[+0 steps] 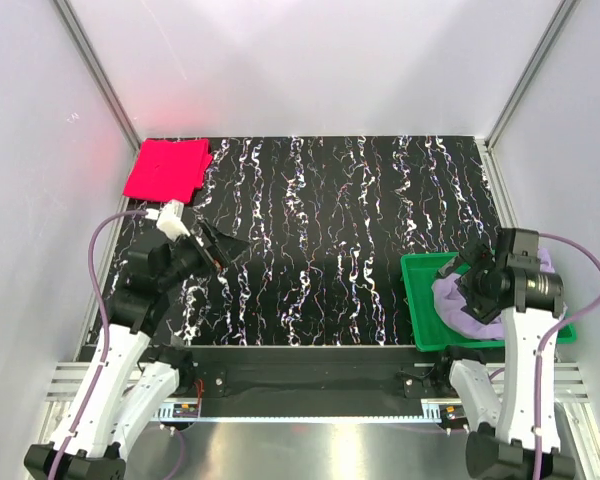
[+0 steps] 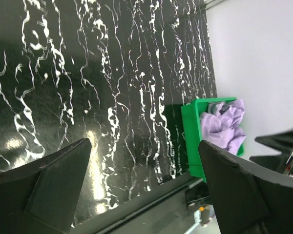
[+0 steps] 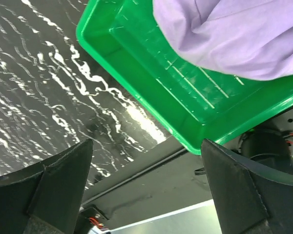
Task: Fold and stack the t-shirts
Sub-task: Grab the tshirt from the pile
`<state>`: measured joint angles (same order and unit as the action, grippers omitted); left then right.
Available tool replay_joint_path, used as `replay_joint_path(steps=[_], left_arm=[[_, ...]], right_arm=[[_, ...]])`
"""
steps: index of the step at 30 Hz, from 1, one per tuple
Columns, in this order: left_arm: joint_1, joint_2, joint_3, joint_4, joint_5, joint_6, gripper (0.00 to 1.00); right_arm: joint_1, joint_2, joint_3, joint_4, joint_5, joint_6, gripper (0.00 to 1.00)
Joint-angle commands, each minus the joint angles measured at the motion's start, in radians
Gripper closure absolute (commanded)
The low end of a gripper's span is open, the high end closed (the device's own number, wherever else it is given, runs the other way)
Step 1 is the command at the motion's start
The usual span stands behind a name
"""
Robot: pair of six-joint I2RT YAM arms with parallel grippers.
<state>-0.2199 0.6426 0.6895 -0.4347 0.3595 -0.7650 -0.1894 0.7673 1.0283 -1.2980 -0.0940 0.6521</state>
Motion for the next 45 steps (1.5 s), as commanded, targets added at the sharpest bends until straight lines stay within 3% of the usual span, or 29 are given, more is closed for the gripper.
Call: replay_joint_path(steps=[1, 6, 9, 12, 13, 19, 24, 27, 29, 35, 36, 38, 40, 41, 42, 45], left_arm=[[0.004, 0.034, 0.064, 0.024, 0.023, 0.102, 0.01], [0.004, 0.101, 0.145, 0.019, 0.006, 0.220, 0.01], [0.004, 0.146, 0.208, -0.024, -0.033, 0.254, 0.01], [0.004, 0.158, 0.225, -0.038, -0.042, 0.282, 0.01], [0.004, 0.158, 0.229, -0.044, -0.056, 0.289, 0.01], [0.004, 0.163, 0.304, -0.199, -0.269, 0.216, 0.01], [0.004, 0.166, 0.334, -0.256, -0.171, 0.293, 0.01], [0.004, 0.175, 0.351, -0.257, -0.125, 0.311, 0.01], [0.004, 0.184, 0.355, -0.246, -0.076, 0.329, 0.01], [0.004, 0.183, 0.370, -0.245, -0.037, 0.366, 0.15], [0.004, 0.183, 0.374, -0.248, -0.039, 0.369, 0.21], [0.004, 0.178, 0.377, -0.248, -0.034, 0.378, 0.29], [0.004, 0.175, 0.380, -0.248, -0.031, 0.382, 0.45], [0.004, 0.173, 0.381, -0.249, -0.033, 0.383, 0.49], [0.004, 0.170, 0.384, -0.251, -0.034, 0.385, 0.59], [0.004, 0.166, 0.398, -0.263, -0.056, 0.386, 0.71]], right_arm=[[0.005, 0.010, 0.021, 0.023, 0.056, -0.062, 0.00], [0.005, 0.035, 0.026, 0.097, 0.079, -0.098, 0.00], [0.005, 0.128, 0.093, 0.121, 0.022, -0.193, 0.00], [0.005, 0.263, 0.163, 0.030, 0.078, -0.172, 0.00], [0.004, 0.291, 0.168, -0.007, 0.170, -0.158, 0.00], [0.001, 0.381, 0.092, 0.140, 0.128, -0.140, 0.00], [0.001, 0.550, 0.059, 0.204, 0.175, -0.141, 0.05], [0.001, 0.615, 0.033, 0.253, 0.224, -0.120, 0.23], [-0.001, 0.673, 0.012, 0.272, 0.260, -0.085, 0.28], [-0.001, 0.763, -0.037, 0.427, 0.195, -0.074, 0.27], [-0.001, 0.780, -0.036, 0.436, 0.183, -0.069, 0.28], [0.001, 0.831, -0.031, 0.460, 0.162, -0.066, 0.37], [0.001, 0.852, -0.024, 0.457, 0.143, -0.059, 0.94], [0.001, 0.846, -0.020, 0.445, 0.146, -0.049, 1.00], [0.001, 0.833, -0.004, 0.424, 0.158, -0.040, 1.00], [0.004, 0.701, 0.085, 0.321, 0.169, -0.020, 1.00]])
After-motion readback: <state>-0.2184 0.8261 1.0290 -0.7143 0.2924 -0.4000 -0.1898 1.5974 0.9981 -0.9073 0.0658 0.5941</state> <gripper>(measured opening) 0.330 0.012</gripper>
